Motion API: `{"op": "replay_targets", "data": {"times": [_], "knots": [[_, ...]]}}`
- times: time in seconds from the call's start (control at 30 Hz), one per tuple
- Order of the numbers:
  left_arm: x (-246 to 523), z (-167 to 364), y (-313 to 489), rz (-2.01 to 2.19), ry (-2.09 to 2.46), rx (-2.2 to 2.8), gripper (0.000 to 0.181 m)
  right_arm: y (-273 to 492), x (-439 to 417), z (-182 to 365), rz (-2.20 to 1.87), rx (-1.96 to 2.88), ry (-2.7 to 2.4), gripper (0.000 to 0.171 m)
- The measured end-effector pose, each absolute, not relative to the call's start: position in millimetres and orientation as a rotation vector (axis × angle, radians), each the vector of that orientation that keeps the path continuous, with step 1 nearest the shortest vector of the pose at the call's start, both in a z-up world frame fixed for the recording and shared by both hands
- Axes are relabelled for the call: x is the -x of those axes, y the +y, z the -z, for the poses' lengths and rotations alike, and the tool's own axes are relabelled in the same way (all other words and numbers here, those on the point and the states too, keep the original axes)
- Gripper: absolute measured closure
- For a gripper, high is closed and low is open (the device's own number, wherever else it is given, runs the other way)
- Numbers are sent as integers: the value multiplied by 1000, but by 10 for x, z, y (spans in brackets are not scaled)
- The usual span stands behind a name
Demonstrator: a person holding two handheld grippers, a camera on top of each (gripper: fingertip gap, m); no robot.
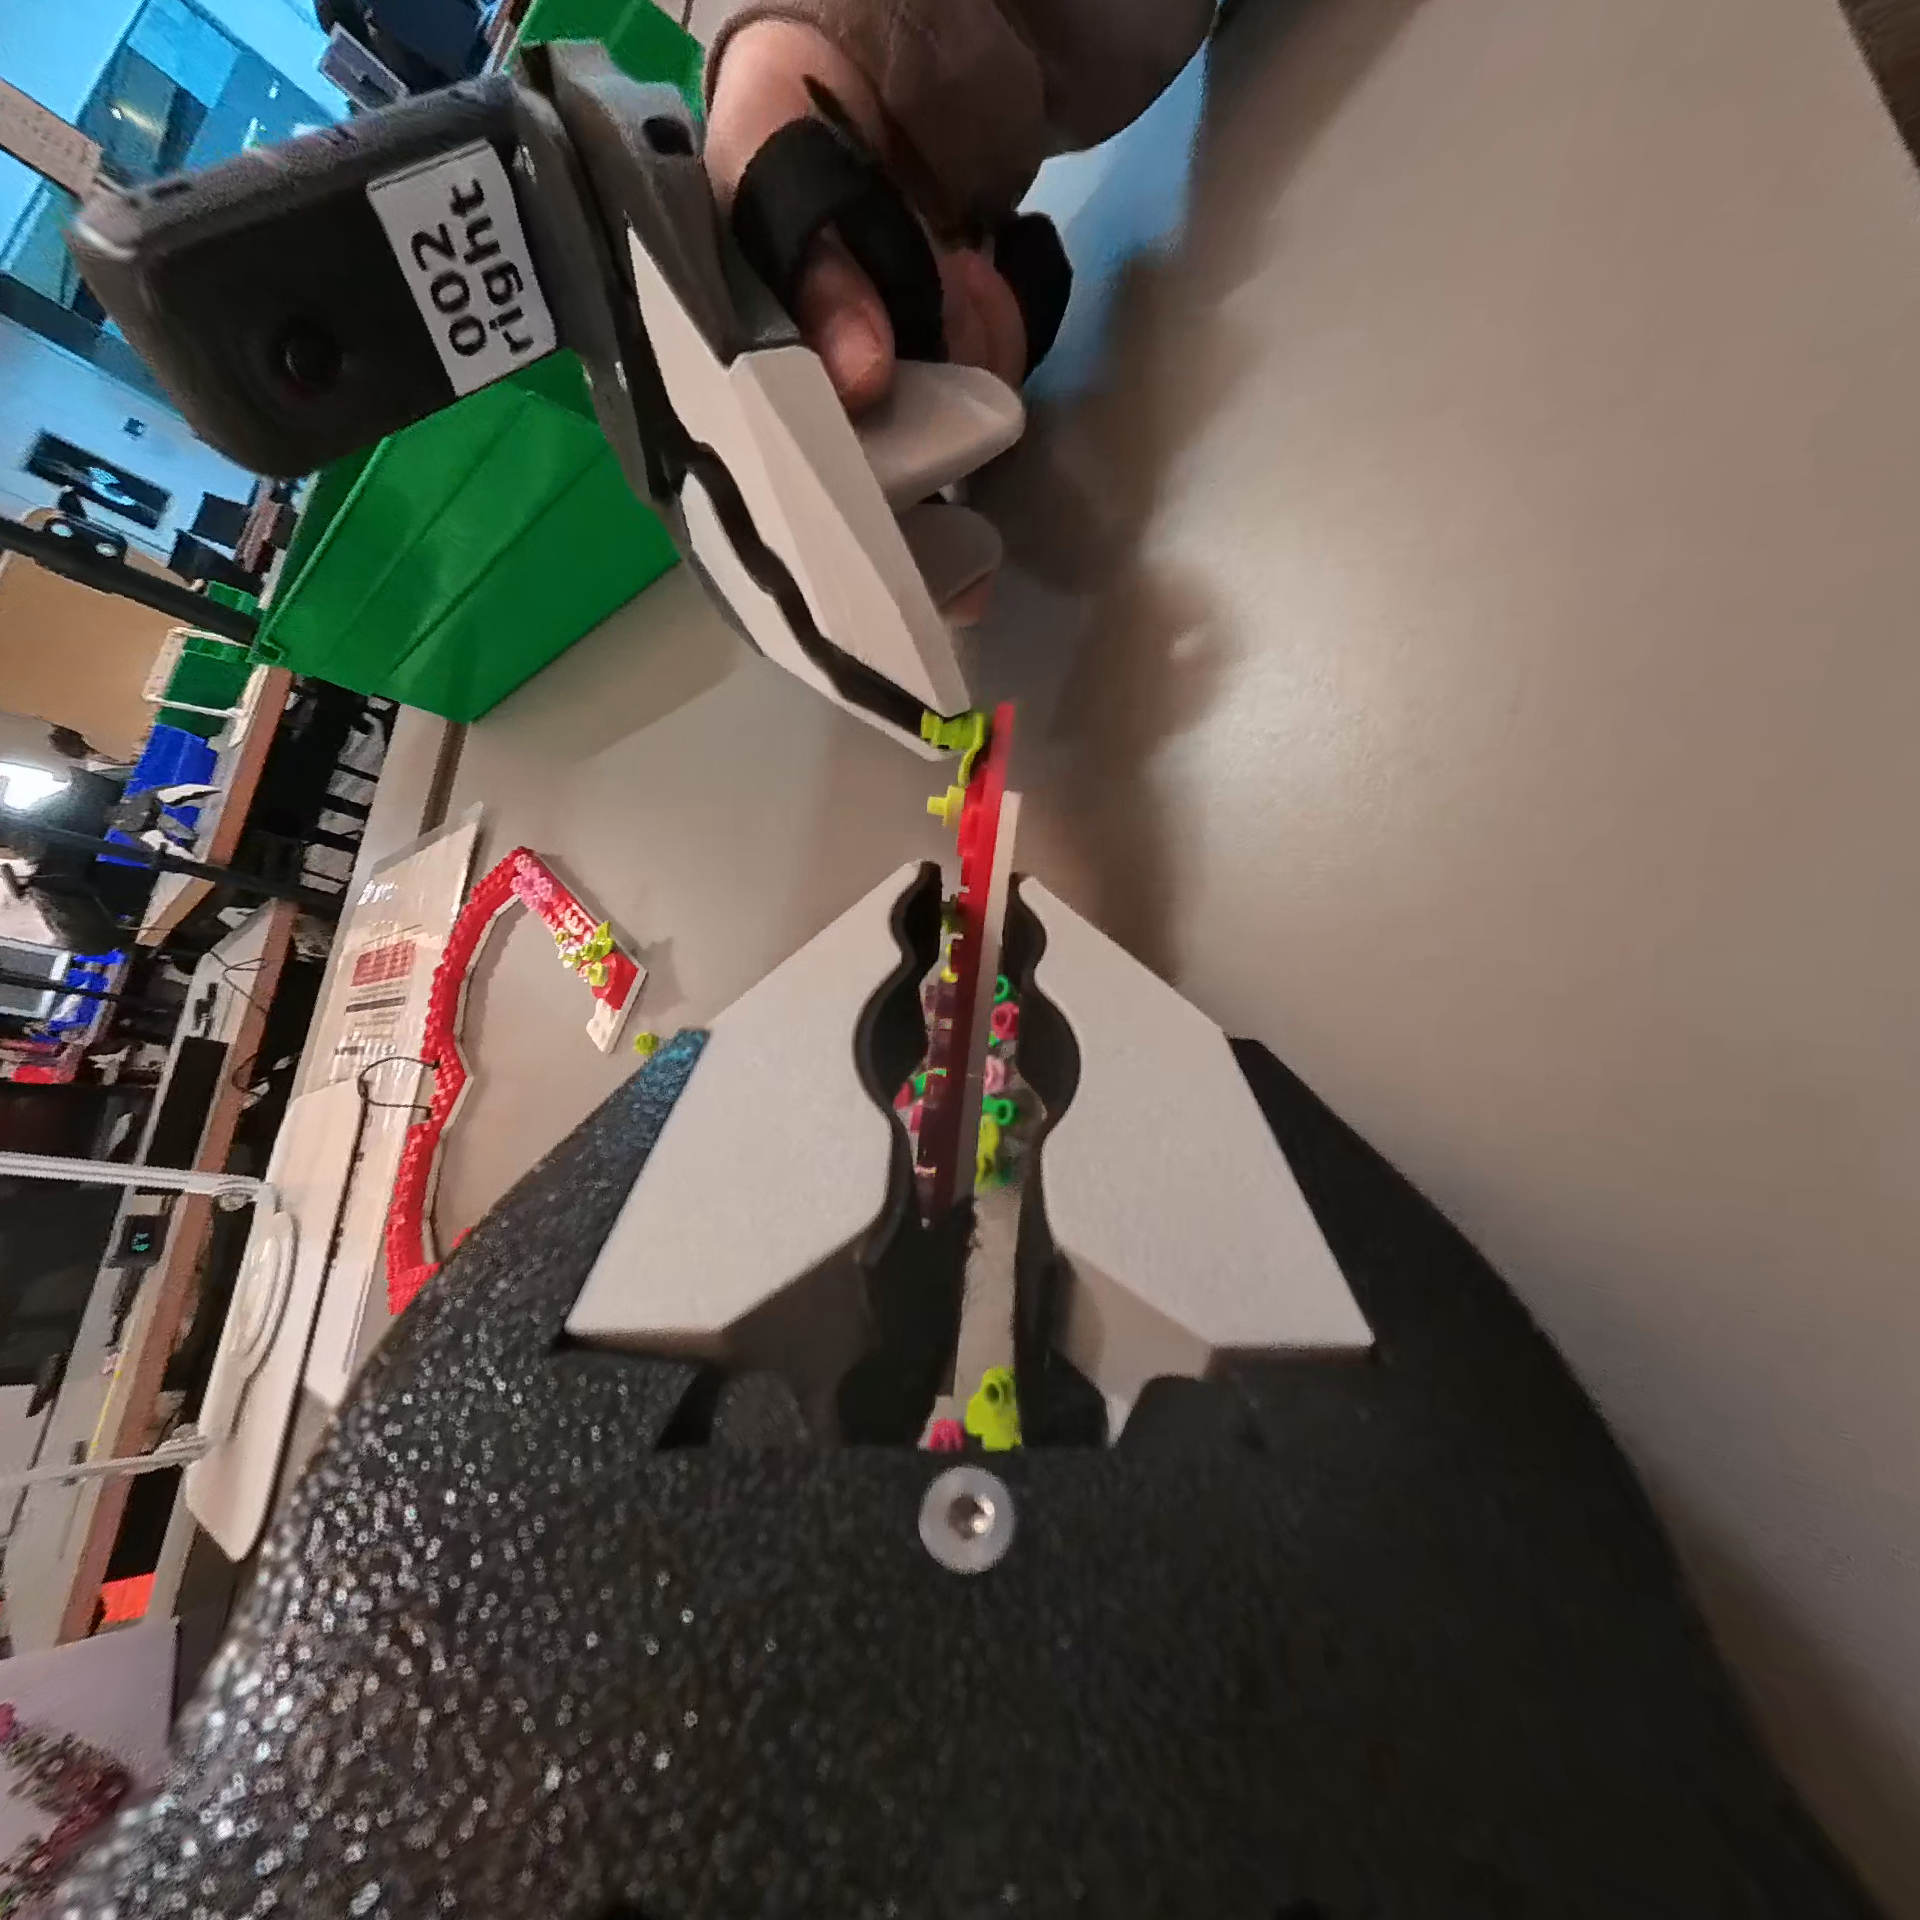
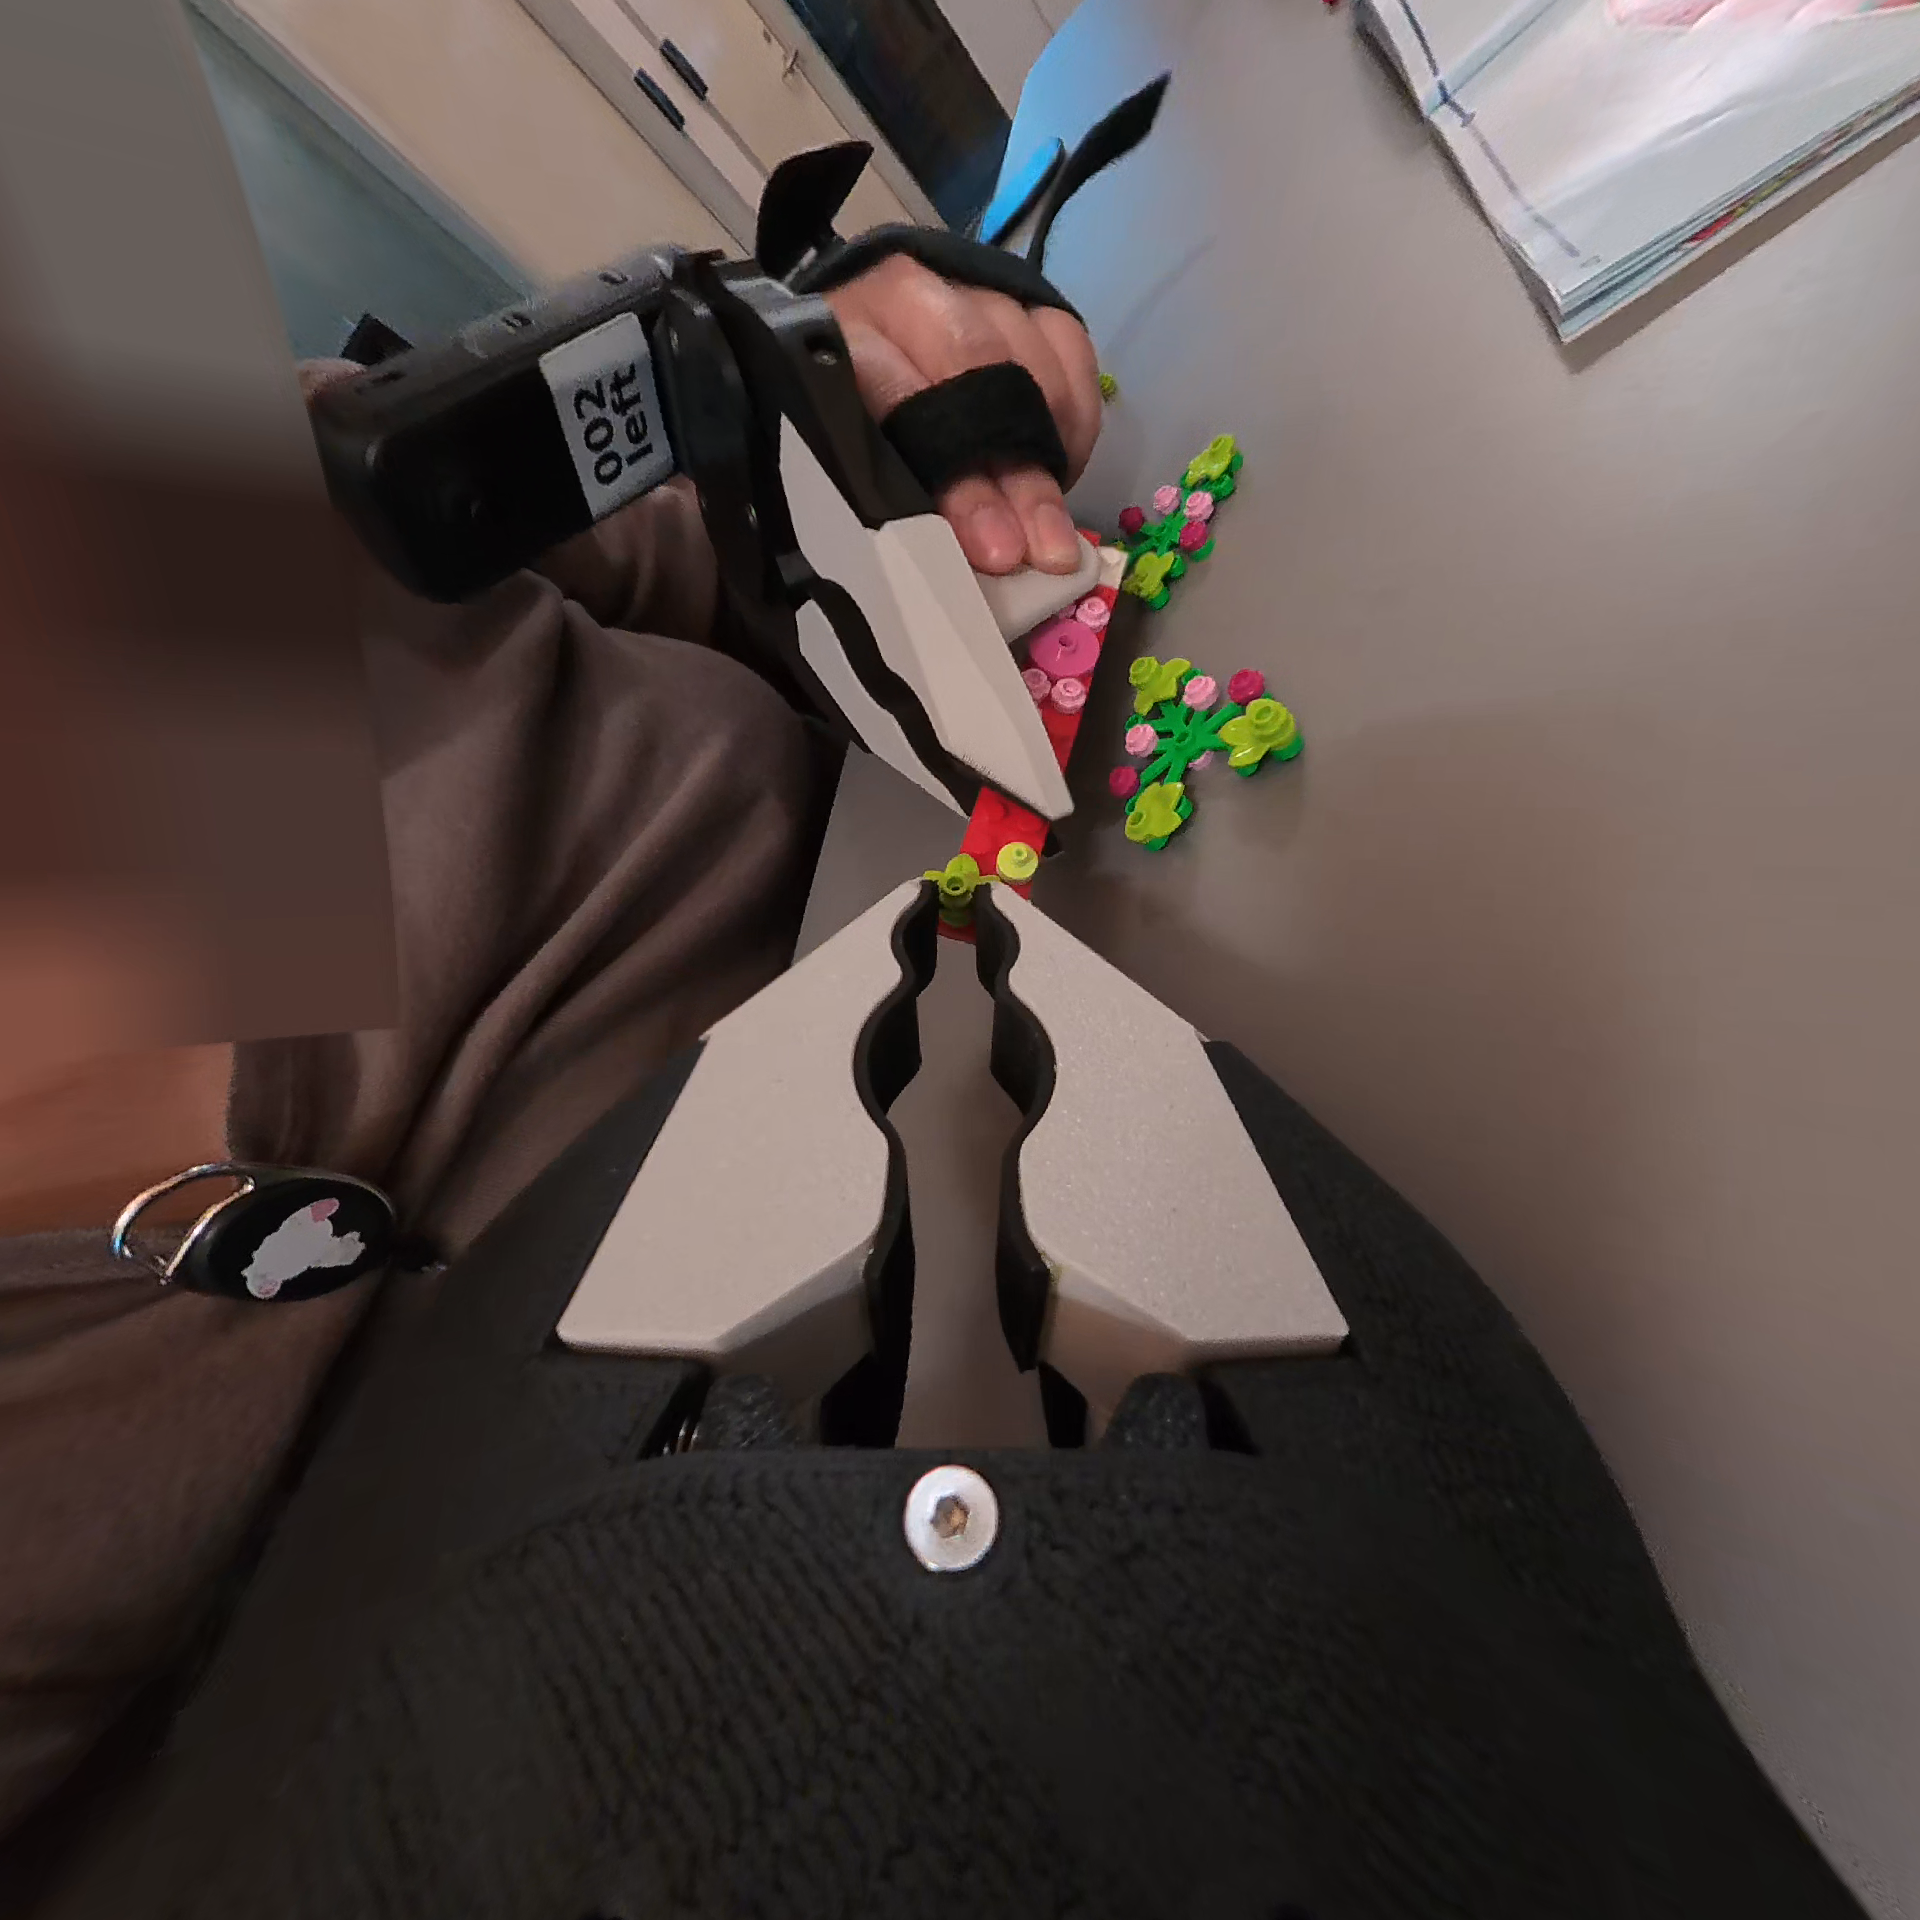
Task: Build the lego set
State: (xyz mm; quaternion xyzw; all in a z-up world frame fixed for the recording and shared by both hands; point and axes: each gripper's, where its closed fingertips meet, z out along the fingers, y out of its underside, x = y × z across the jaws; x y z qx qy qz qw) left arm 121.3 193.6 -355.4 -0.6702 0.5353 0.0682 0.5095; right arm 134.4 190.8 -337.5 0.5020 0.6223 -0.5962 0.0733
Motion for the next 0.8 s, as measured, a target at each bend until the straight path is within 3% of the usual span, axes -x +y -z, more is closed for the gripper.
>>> {"op": "replay_targets", "data": {"times": [0.6, 0.8], "knots": [[-1104, 3437, 2037, -322, 1214, 1574, 173, 1998, -1246, 3264, 1931, -1533, 1889, 167], [-1244, 3312, 1978, -370, 1267, 1416, 173, 1875, -1379, 3143, 2030, -1269, 2029, 167]]}}
